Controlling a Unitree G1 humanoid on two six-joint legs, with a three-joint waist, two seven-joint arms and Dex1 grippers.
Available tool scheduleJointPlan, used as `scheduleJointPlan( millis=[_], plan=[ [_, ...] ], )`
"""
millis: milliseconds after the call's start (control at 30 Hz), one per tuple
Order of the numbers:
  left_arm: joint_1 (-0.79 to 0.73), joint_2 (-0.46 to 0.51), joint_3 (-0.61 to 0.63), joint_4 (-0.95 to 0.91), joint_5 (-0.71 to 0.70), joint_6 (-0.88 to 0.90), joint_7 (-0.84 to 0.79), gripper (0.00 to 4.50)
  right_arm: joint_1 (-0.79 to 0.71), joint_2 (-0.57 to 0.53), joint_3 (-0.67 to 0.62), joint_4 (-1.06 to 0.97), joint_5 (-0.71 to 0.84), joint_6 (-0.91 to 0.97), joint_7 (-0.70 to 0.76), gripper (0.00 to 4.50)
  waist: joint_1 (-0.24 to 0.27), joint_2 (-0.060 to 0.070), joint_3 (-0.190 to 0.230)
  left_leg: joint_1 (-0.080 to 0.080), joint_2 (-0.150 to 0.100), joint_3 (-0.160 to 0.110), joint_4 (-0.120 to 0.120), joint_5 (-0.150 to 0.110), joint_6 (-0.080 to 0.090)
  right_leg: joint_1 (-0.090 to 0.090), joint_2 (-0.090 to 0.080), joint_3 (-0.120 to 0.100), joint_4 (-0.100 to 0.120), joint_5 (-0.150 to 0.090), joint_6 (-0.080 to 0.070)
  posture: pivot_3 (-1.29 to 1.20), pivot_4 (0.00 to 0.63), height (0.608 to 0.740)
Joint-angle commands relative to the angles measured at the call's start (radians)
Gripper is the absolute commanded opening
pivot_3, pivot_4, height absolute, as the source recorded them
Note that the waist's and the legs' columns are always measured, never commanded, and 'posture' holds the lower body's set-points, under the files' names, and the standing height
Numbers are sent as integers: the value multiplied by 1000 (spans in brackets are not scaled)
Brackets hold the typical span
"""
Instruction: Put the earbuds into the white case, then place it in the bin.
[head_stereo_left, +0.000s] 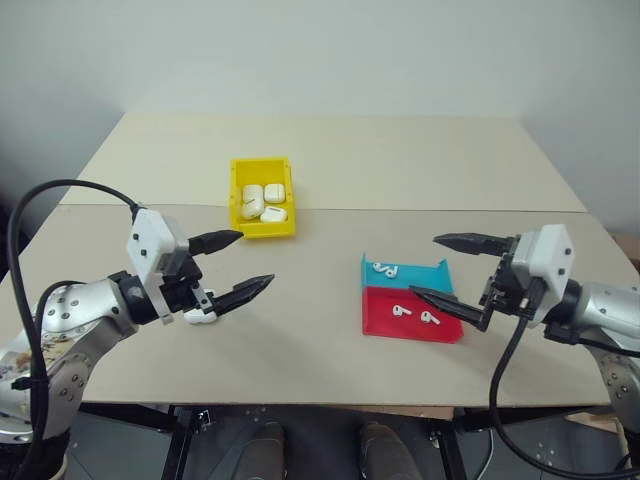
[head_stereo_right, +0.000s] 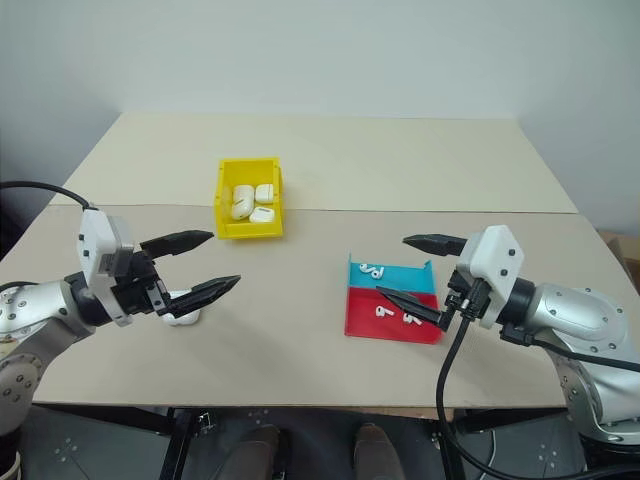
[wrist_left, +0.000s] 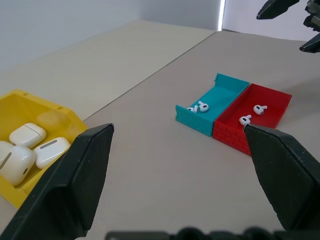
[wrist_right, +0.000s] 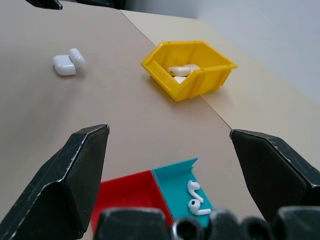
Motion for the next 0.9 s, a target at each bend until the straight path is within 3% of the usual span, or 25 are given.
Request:
scheduleJointPlan(
  millis=[33,367,433,533,600,700,800,900],
  plan=[
    [-10,43,22,-6,-14,-12,-50,4500,-14,-13,-25,-12,19,6,1,4492,-1,0,0,0,0,0,0,0,0,0,0,0,0,0,0,0,150,740],
    [31,221,157,-28,-172,177,-92,4500,-38,-5,5,-1,-8,21,-47,4492,-2,0,0,0,1,0,-1,0,0,-1,0,0,0,0,0,0,150,740],
    [26,257,159,-56,-118,201,-17,4500,-56,-8,8,11,-8,28,-48,4492,-2,0,0,0,1,0,-1,0,0,-1,0,0,0,-1,0,0,150,740],
    [17,216,160,-91,0,162,134,4500,-93,-3,38,42,-59,27,-74,4492,0,0,0,0,0,0,-1,0,0,0,0,0,0,-1,0,0,150,740],
    [1,260,170,-83,-42,255,139,4500,-110,0,61,52,-87,35,-97,4492,0,-2,1,0,0,0,-1,0,0,-1,0,0,0,-1,0,0,150,740],
    [-112,412,85,-44,-127,631,223,4500,-107,1,66,35,-82,53,-106,4492,0,-4,3,-1,0,0,-1,0,0,-2,0,0,1,-1,-1,0,150,740],
    [-299,346,92,43,-174,937,327,4500,-94,-2,58,18,-68,67,-105,4492,2,-4,3,-1,-1,-1,-1,0,0,-2,0,0,1,-5,7,0,150,740],
    [-362,364,19,86,-199,959,374,4500,-94,3,53,15,-59,84,-110,4492,-1,-6,4,-1,-1,-3,-1,0,0,-2,0,0,2,-5,7,0,150,740]
  ],
)
